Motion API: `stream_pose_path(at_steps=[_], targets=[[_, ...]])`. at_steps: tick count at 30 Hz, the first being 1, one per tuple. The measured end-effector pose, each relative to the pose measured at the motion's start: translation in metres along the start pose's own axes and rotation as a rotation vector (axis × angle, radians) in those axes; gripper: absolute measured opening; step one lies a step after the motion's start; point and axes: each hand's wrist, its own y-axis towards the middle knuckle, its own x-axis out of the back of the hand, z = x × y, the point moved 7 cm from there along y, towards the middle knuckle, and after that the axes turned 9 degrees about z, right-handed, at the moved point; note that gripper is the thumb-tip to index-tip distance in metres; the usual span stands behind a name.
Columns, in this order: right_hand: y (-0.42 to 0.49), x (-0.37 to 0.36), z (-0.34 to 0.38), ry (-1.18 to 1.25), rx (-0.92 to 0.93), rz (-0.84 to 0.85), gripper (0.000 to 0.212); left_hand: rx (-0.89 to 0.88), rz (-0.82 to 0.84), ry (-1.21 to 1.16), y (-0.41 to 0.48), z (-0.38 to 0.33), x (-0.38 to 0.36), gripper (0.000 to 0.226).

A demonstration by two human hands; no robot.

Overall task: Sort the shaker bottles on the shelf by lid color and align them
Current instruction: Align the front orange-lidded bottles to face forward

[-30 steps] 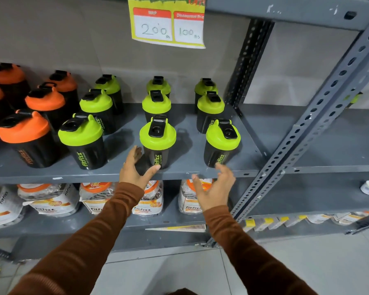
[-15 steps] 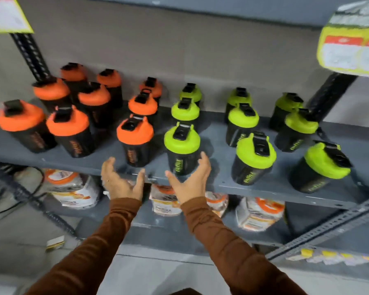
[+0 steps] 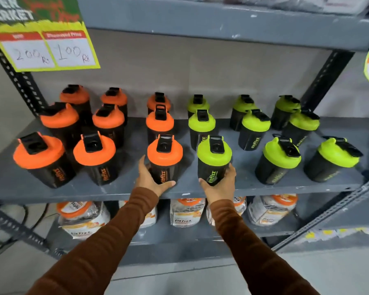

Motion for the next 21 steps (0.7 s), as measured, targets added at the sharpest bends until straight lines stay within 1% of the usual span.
stream_pose_path(at_steps=[5,9,16,21], targets=[[-0.006,0.002,0.001,0.014,-0.003,-0.027,0.086,-0.018,0.004,0.001,-0.009,0.003,0.005,0.111],[-0.007,0.003,0.001,-0.020,0.000,-0.031,0.083,0.004,0.012,-0.006,-0.011,0.004,0.007,0.110],[-0.001,0.000,-0.011,-0.004,-0.021,-0.015,0.087,0.038,0.004,0.043,-0.011,0.007,0.007,0.110],[-0.001,-0.001,-0.013,0.027,-0.014,0.004,0.090,0.067,0.024,0.031,-0.011,0.006,0.007,0.113]])
